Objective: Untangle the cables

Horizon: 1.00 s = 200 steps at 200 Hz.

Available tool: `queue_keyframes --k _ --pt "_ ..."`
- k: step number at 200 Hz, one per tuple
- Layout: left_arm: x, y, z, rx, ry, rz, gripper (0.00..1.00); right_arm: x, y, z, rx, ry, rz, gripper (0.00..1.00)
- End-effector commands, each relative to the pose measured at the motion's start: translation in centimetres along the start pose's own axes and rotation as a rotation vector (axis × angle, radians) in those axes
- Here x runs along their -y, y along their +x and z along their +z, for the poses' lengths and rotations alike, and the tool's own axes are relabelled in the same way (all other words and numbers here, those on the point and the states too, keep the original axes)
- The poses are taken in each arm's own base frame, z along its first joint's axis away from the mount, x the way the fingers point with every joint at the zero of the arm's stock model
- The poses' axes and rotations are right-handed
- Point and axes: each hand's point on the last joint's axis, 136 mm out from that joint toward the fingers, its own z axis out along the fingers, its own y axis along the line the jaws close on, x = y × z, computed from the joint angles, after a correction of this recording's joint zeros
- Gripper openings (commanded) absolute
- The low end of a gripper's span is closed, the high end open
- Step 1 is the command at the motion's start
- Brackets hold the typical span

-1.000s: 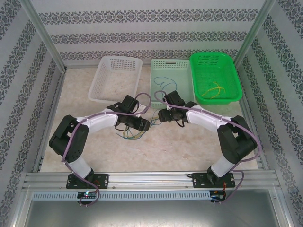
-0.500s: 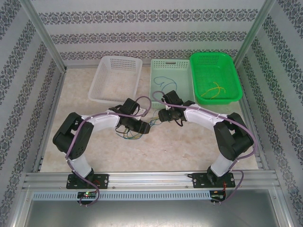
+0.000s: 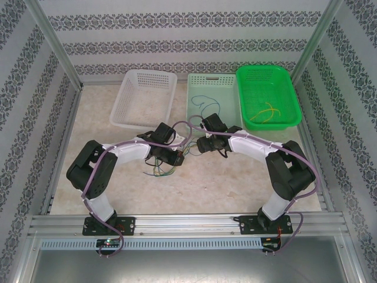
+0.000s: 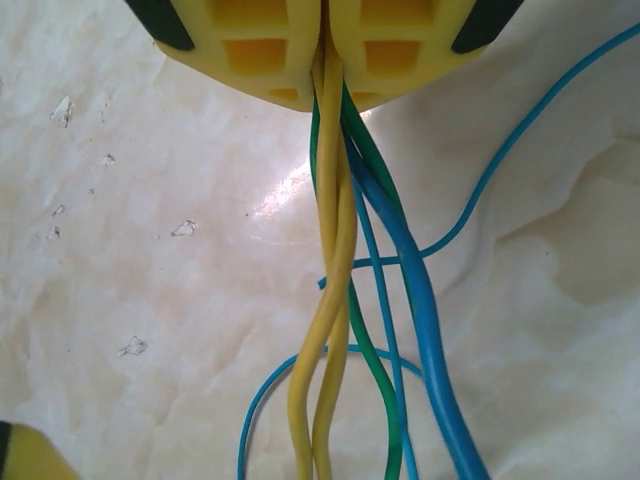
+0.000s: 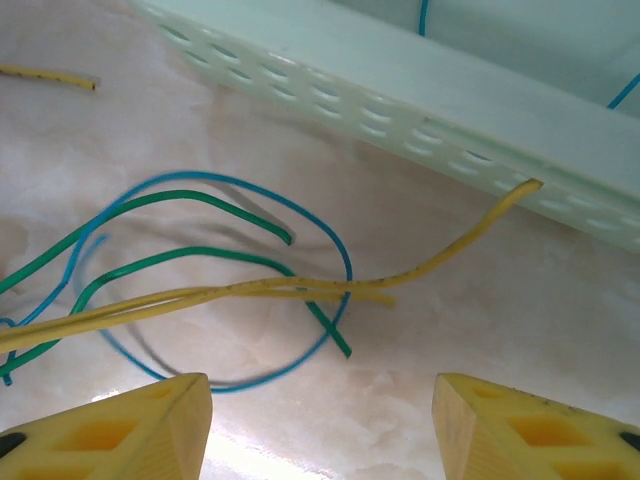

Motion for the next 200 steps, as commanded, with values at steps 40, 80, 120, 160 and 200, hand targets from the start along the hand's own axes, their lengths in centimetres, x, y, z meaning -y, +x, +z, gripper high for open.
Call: queue_keyframes --k 40,80,120,160,200 --pt "1.9 1.0 -0.7 -0.038 0.033 0.108 0.00 -0.2 -0.9 -0.9 0.013 0.014 -0.127 0.64" --pt "1.9 1.2 -0.9 -0.045 0.019 0.112 0.00 0.6 0.6 -0.8 -0.025 0.045 -0.068 0.64" --pt "2.2 1.0 -0.9 -0.032 0.027 0.121 0.00 1.6 1.8 -1.9 -0.012 0.065 0.070 0.66" --pt "2.5 1.0 -0.9 -0.034 0.024 0.140 0.00 2.0 1.5 -3.3 0.055 -0.015 0.238 0.64" --pt "2.9 0.9 -0.8 -0.030 0.032 0.150 0.01 2.9 2.9 -3.0 0.026 -0.022 0.324 0.64"
